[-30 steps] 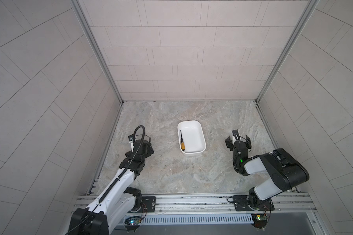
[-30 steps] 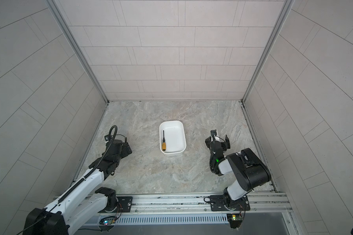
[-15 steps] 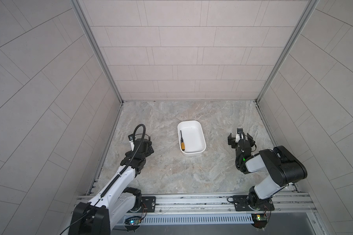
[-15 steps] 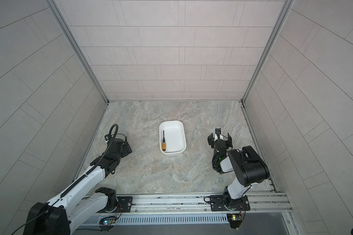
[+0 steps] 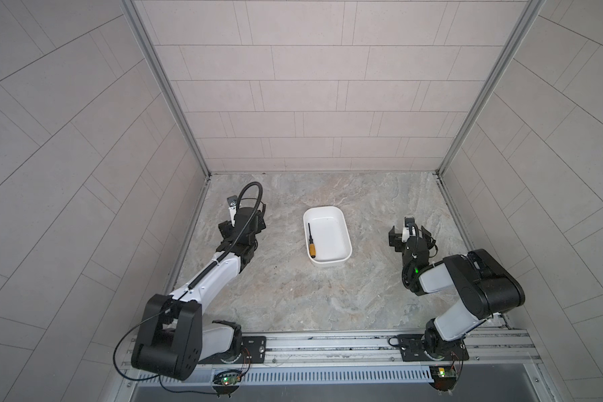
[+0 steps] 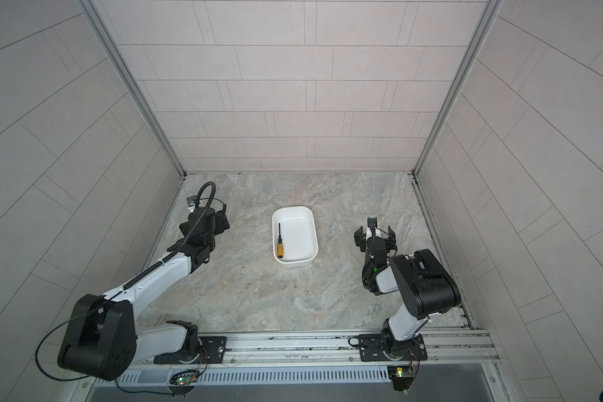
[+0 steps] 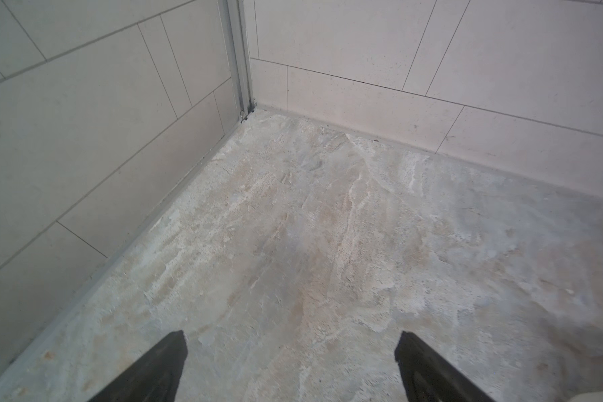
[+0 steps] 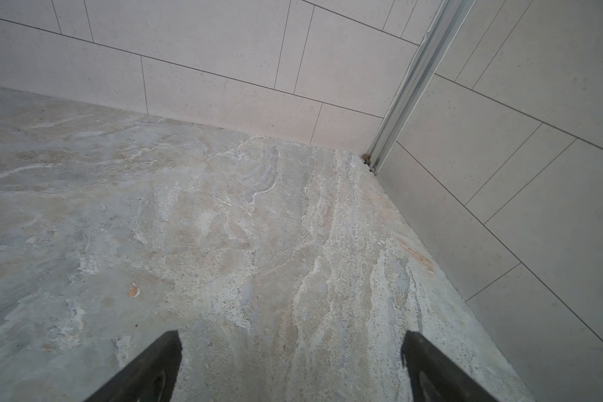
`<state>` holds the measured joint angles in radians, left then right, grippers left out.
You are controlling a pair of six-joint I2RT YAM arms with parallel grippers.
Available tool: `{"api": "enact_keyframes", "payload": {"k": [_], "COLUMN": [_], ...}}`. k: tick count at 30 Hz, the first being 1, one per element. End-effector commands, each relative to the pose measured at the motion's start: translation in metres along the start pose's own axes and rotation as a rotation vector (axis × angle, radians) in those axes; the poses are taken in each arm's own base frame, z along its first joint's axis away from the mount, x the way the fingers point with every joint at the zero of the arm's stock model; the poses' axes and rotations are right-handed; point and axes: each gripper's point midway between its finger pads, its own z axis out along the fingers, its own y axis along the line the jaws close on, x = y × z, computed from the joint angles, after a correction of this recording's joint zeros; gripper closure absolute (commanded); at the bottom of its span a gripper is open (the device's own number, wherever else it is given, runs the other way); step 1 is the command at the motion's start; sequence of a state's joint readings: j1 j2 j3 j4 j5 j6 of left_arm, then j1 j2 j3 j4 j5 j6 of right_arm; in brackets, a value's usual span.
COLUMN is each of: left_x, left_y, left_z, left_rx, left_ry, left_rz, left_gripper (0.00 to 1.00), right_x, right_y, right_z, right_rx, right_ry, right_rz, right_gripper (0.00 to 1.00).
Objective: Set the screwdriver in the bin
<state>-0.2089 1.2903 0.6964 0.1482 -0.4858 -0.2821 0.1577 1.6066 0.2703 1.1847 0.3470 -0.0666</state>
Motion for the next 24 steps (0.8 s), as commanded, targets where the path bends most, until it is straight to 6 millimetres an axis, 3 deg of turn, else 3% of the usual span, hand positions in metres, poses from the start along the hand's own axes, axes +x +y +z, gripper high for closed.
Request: {"api": "enact_keyframes", "payload": {"k": [1, 5, 8, 13, 17, 20, 21, 24], "left_x": [-0.024, -0.005, 0.005, 0.028, 0.047, 0.049, 0.063, 0.057], "left_y": [0.012, 0.019, 0.012, -0.002, 0.013, 0.022, 0.030, 0.038], "left_z": [0.006, 0.012, 0.011, 0.024, 0.037, 0.039, 0.043, 0.042], "left_rx": [-0.094, -0.120, -0.053, 0.013, -0.082, -0.050, -0.039, -0.017], "left_ry": [-0.079, -0.135, -0.233, -0.124, -0.134, -0.132, -0.076, -0.204], "left_rz": [0.145, 0.193, 0.188, 0.255, 0.213, 0.149, 0.115, 0.046], "left_gripper": [0.00, 0.00, 0.00, 0.00, 0.00, 0.00, 0.00, 0.00], "right_x": [-0.002, -0.002, -0.002, -0.002, -0.002, -0.002, -0.003, -0.002], "right_y": [-0.002, -0.001, -0.002, -0.001, -0.001, -0.002, -0.002, -0.001], "right_z": [0.000, 0.000, 0.000, 0.000, 0.000, 0.000, 0.000, 0.000], "right_rx": [0.005, 0.005, 0.007, 0.006, 0.006, 0.007, 0.007, 0.004], "right_ry": [-0.008, -0.008, -0.007, -0.008, -0.008, -0.008, -0.009, -0.007], "right_rz": [0.011, 0.011, 0.010, 0.010, 0.011, 0.013, 0.013, 0.014], "right_gripper": [0.01, 0.01, 0.01, 0.01, 0.01, 0.01, 0.01, 0.01]}}
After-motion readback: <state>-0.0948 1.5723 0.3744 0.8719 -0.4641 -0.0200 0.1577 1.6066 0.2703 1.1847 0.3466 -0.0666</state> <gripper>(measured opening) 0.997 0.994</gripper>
